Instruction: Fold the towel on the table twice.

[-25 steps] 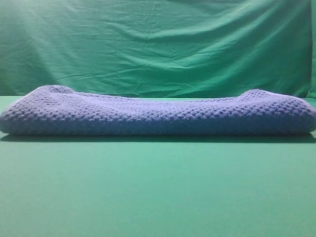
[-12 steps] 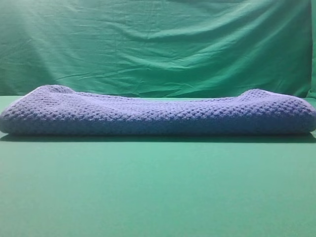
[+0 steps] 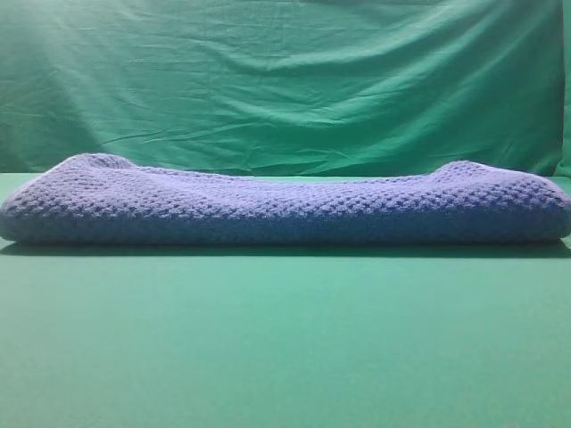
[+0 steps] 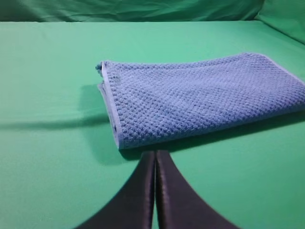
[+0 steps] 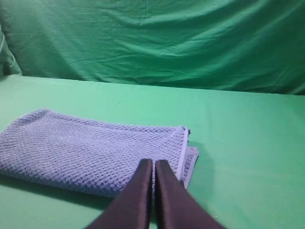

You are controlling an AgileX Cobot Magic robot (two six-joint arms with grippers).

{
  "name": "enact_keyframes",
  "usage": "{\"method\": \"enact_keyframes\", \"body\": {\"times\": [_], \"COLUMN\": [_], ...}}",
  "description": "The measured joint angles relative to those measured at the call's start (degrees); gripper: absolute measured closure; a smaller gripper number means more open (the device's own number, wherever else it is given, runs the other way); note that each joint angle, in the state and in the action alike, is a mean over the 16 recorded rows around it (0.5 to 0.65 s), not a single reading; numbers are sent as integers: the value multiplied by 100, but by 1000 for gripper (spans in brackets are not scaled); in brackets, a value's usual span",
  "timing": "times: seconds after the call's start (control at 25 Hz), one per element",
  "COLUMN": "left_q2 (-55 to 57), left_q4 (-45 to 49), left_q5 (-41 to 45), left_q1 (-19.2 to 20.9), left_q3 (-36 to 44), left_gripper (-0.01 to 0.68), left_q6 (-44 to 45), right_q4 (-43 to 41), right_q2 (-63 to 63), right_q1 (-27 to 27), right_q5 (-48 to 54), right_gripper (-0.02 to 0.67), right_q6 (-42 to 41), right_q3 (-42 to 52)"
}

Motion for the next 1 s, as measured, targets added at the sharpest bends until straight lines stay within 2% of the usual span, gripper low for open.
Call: {"method": "enact_keyframes", "body": {"times": [0.56, 1.0], "left_q2": [-121, -774], "left_q4": [53, 360], "left_q5": [-48, 48], "left_q1": [0, 0], "left_q3": [125, 298], "left_gripper": [673, 673], "left_q6": [7, 7], "right_q4": [195, -109], "right_q2": [0, -32], "right_q1": [0, 0], "right_q5": [-240, -186], "right_gripper": [649, 649], "right_q6": [0, 0], "right_q3": [188, 262]}}
